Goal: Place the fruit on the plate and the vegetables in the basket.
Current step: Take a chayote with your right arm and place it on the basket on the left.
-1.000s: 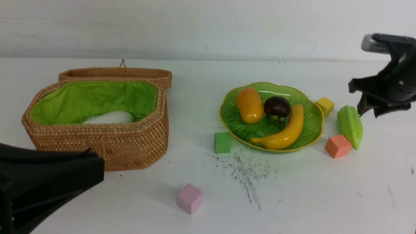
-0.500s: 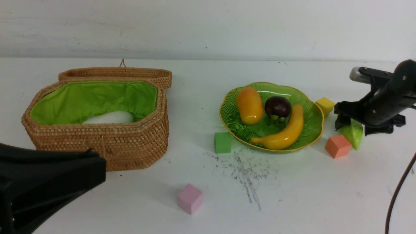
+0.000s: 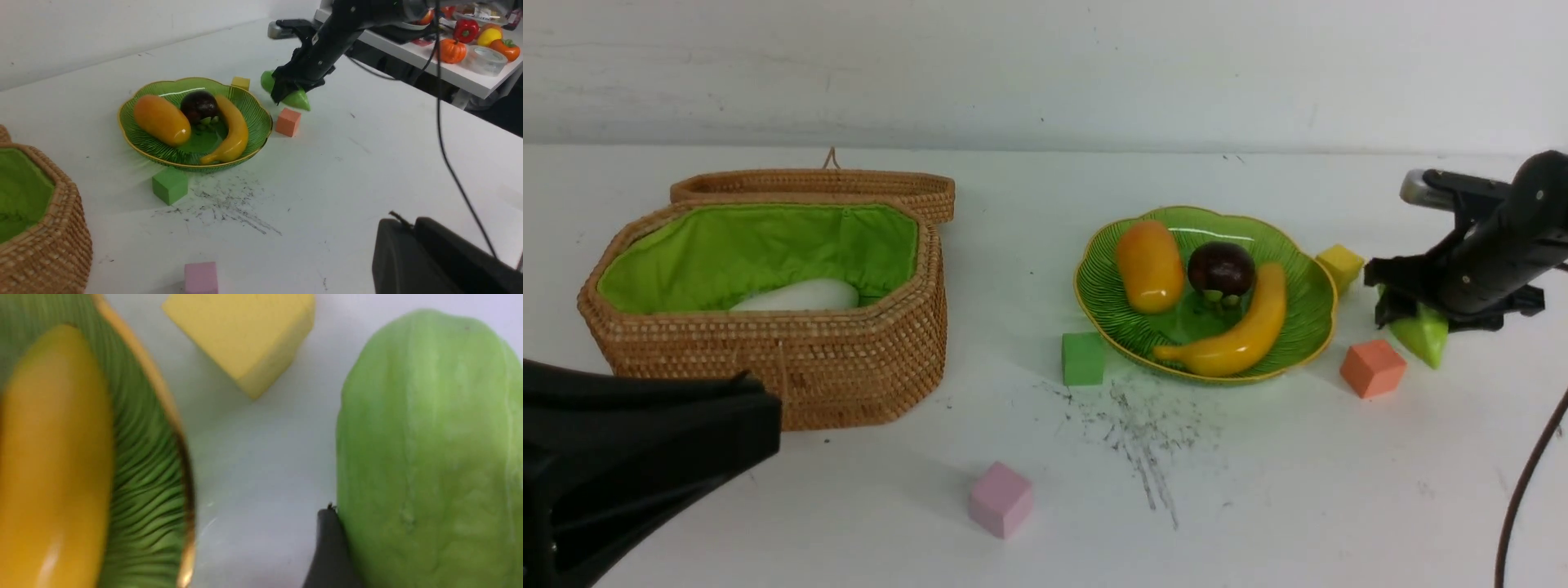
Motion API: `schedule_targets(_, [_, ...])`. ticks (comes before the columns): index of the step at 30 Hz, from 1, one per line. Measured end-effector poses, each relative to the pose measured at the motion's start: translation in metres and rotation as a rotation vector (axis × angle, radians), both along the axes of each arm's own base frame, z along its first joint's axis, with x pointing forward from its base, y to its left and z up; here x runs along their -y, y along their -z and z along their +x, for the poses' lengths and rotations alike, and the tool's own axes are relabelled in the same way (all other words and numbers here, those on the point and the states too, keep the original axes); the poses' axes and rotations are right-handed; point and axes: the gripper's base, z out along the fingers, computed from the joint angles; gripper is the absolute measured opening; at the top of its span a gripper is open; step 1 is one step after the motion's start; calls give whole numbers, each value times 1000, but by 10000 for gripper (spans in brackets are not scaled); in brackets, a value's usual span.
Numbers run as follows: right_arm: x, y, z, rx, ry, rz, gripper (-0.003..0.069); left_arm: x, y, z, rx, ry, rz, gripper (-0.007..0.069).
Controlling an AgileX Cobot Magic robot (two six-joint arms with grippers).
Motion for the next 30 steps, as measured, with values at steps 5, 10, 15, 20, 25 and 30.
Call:
schedule_targets(5, [-40,-97,-30,197,-127,10,452,-11,-2,5,25,-116,90,39])
schedule_targets(10, [-140,-171,-72,419,-514,78,452,-28,-13,10,-26,-323,61,39])
schedule_targets(15, [-266,-196,-109,623,-935,219,452,-43,-6,12,-144,-509,67,39])
schedule_targets(20, [-338,-176,-109,739,-1087,194,452,-47,-2,11,-180,-544,104,39])
schedule_targets(25, [-374,-137,-87,759,-1079,157,461,-48,0,10,-202,-551,120,39])
schedule_targets(30, [-382,-119,-72,779,-1026,138,640,-48,2,9,-219,-547,134,39])
